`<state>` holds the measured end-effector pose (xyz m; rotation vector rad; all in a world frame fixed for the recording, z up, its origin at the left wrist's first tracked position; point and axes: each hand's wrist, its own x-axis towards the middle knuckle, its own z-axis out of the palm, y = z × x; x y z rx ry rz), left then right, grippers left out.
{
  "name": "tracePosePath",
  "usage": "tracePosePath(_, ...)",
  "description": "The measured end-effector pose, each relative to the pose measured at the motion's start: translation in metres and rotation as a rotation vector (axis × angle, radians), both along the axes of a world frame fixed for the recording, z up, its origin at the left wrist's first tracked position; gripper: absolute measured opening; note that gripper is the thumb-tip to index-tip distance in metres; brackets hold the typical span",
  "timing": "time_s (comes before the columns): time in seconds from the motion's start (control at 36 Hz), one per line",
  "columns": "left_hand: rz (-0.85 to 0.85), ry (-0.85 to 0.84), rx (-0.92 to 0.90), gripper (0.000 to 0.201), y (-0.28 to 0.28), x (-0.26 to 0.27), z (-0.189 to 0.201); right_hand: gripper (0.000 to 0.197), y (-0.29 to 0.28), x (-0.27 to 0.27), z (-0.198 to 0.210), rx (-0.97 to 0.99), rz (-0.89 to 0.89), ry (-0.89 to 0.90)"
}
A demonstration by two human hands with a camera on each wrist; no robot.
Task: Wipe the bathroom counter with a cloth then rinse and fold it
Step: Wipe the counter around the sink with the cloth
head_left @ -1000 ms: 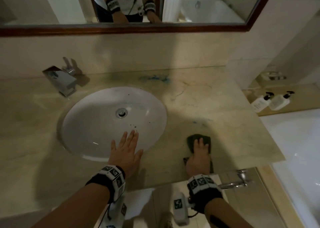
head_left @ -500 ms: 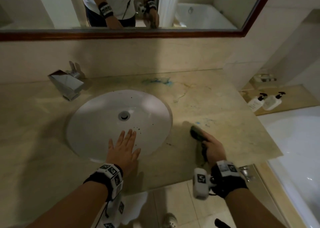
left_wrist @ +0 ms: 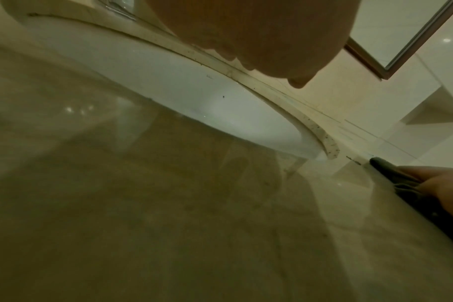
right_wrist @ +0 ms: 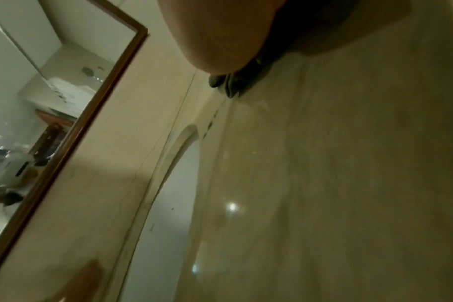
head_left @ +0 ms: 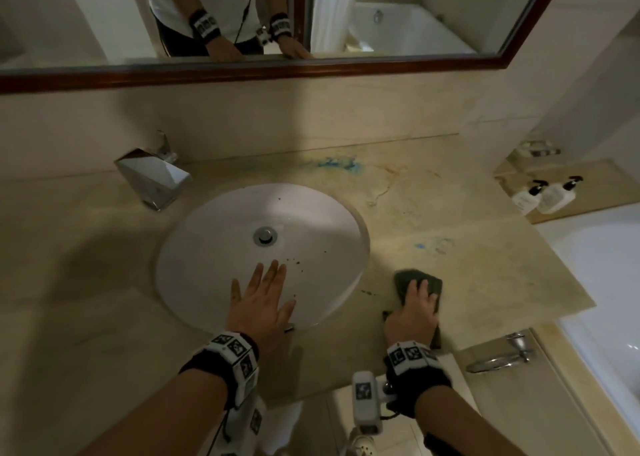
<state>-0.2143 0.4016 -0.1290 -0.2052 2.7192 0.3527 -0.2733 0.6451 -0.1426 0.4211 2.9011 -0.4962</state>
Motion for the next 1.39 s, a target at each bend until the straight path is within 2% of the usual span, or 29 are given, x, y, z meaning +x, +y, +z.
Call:
tracePosePath(0.19, 0.007, 0.015, 0.009, 0.093, -0.028, 0.004, 0.002, 0.073, -0.059, 0.021, 0.005, -0.036, 0.103, -0.09)
tracePosePath(0.47, 0.028, 0.049, 0.001, 0.091, -0.06, 0.014, 0.007, 0.066, -0.123, 0.043, 0.009, -0.144, 0.227, -0.136)
tracePosePath(0.58, 0.051, 0.067, -0.01, 0.067, -0.07, 0.018, 0.014, 0.055, -0.146, 0.051, 0.018, -0.351, 0.246, -0.084)
tracePosePath(0.64, 0.061, 0.067, -0.013, 0.064, -0.075, 0.019, 0.018, 0.046, -0.156, 0.051, 0.03, -0.567, 0.187, -0.098)
tracePosePath(0.69, 0.067, 0.07, -0.023, 0.066, -0.08, 0.019, 0.018, 0.043, -0.163, 0.044, 0.036, -0.748, 0.13, -0.216)
tracePosePath(0.78, 0.079, 0.078, -0.022, 0.073, -0.085, 0.02, 0.017, 0.042, -0.162, 0.034, 0.045, -0.864, 0.111, -0.352)
tracePosePath(0.92, 0.061, 0.098, -0.002, 0.09, -0.083, 0.025, 0.013, 0.03, -0.111, 0.005, 0.072, -1.035, 0.01, -0.225)
tracePosePath(0.97, 0.057, 0.102, 0.006, 0.092, -0.08, 0.026, 0.009, 0.041, -0.082, -0.01, 0.07, -0.973, -0.056, -0.123)
tracePosePath(1.03, 0.057, 0.099, 0.015, 0.093, -0.078, 0.027, 0.007, 0.046, -0.059, -0.021, 0.065, -0.815, -0.106, 0.003)
tracePosePath(1.11, 0.044, 0.095, 0.018, 0.094, -0.074, 0.025, 0.005, 0.046, -0.031, -0.022, 0.063, -0.612, -0.122, 0.158)
tracePosePath(1.17, 0.038, 0.098, 0.016, 0.093, -0.073, 0.027, 0.003, 0.044, -0.021, -0.016, 0.047, -0.495, -0.099, 0.199)
tracePosePath(1.28, 0.059, 0.088, 0.04, 0.09, -0.079, 0.038, -0.006, 0.049, -0.034, 0.01, 0.0, -0.365, -0.022, 0.092)
tracePosePath(1.33, 0.06, 0.09, 0.043, 0.087, -0.079, 0.037, -0.007, 0.048, -0.051, 0.028, -0.008, -0.341, -0.014, 0.141)
tracePosePath(1.39, 0.073, 0.087, 0.041, 0.081, -0.08, 0.035, -0.005, 0.046, -0.071, 0.05, -0.009, -0.407, 0.017, 0.197)
